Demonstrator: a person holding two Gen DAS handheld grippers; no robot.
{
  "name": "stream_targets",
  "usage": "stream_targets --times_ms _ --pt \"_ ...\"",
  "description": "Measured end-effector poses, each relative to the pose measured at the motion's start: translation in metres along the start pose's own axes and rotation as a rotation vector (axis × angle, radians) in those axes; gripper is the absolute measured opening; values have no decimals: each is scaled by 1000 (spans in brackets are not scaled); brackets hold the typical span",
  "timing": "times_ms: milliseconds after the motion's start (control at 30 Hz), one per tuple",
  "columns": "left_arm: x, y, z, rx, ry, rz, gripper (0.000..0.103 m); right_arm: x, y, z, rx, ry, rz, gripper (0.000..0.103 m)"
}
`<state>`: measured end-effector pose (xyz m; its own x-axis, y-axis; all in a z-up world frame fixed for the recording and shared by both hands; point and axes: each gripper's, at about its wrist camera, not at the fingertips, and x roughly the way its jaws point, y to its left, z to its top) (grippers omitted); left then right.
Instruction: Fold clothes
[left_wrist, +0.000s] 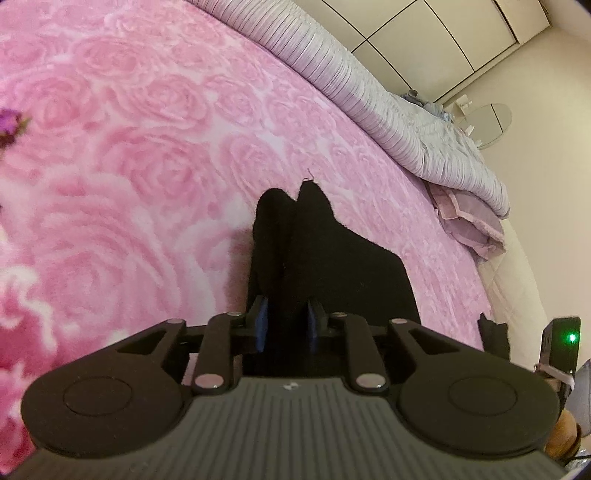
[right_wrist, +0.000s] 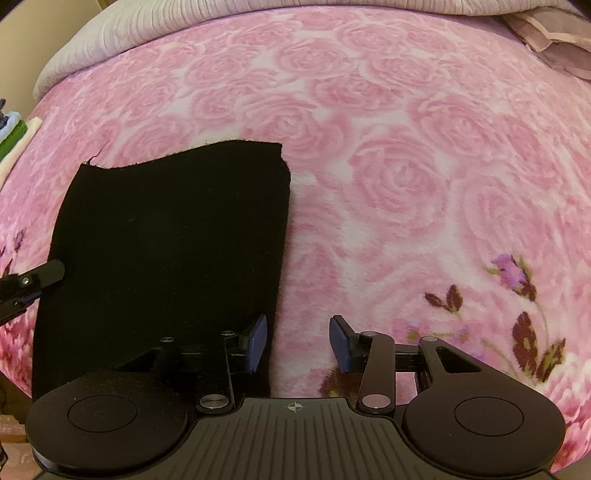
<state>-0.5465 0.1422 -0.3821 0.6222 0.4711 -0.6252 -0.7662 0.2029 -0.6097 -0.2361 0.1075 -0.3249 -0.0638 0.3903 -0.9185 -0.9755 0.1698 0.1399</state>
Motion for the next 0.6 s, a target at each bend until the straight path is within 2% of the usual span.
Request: stream_targets --times_ms 133,200,300,467,600 --pt "-23 -9 -17 53 -21 46 21 -2 -1 -5 3 -4 -15 43" --pt "-35 -10 -28 61 -27 59 26 -4 -1 -9 0 -6 -24 43" --pt "-47 -9 -45 57 -10 75 27 -8 -1 -16 7 -10 -26 43" --pt "-52 -1 -66 -7 24 40 28 -17 -5 -23 43 -23 -16 43" --pt "-48 0 -70 -36 16 26 27 -18 -8 -34 71 -1 0 43"
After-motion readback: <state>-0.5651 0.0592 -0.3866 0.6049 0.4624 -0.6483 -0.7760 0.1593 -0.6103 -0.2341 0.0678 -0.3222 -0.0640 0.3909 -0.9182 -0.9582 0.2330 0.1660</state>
